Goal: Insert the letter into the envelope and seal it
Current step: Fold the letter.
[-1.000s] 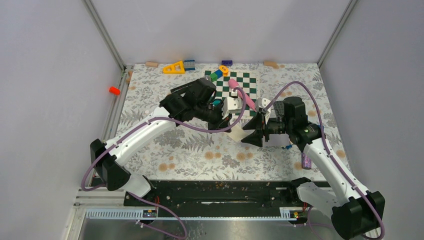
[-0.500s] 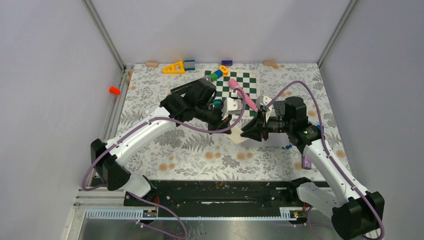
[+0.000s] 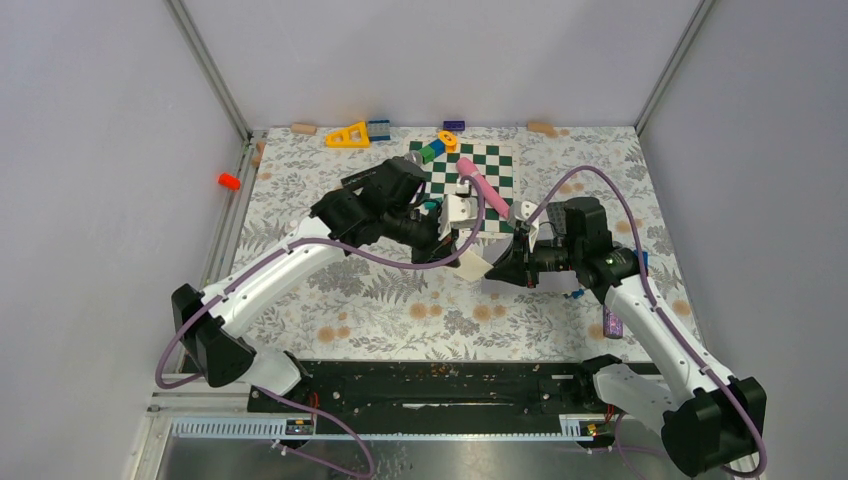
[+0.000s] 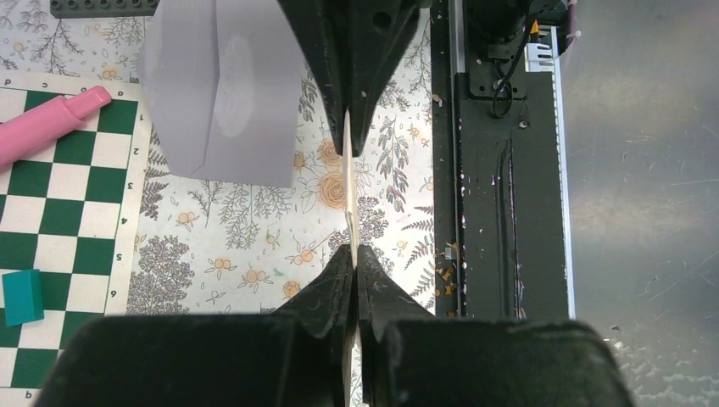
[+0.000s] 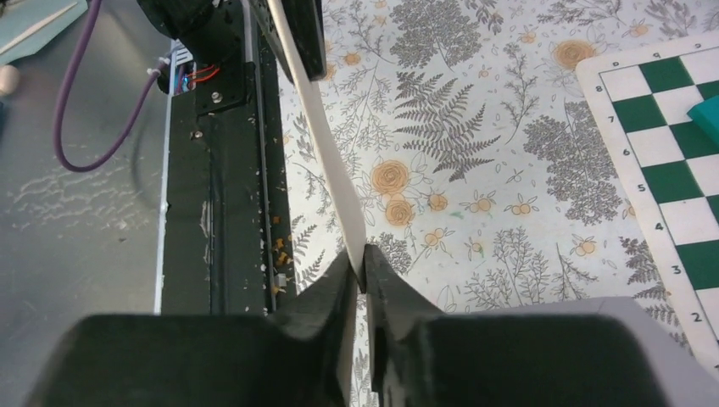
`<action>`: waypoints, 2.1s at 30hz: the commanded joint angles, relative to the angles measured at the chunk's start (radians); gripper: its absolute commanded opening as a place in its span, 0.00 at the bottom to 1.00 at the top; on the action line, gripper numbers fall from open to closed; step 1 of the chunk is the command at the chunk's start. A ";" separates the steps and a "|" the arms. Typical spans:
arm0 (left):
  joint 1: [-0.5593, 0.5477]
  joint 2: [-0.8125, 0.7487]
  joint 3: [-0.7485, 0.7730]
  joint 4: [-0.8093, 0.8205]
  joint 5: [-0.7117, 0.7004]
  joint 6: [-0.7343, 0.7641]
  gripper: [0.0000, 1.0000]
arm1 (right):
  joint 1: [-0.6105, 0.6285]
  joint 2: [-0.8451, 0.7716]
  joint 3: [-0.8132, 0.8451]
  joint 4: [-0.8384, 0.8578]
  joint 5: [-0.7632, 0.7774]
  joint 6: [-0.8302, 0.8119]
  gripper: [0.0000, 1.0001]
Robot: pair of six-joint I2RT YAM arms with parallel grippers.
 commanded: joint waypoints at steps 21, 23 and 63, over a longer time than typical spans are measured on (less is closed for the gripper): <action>0.094 -0.049 -0.085 0.277 0.117 -0.255 0.00 | -0.048 -0.032 -0.013 0.291 0.031 0.278 0.90; 0.105 -0.040 -0.089 0.292 0.128 -0.280 0.00 | -0.057 -0.029 -0.023 0.333 0.043 0.315 0.90; 0.354 -0.089 -0.662 1.849 0.028 -1.616 0.00 | -0.121 0.137 -0.102 1.147 0.326 1.324 0.85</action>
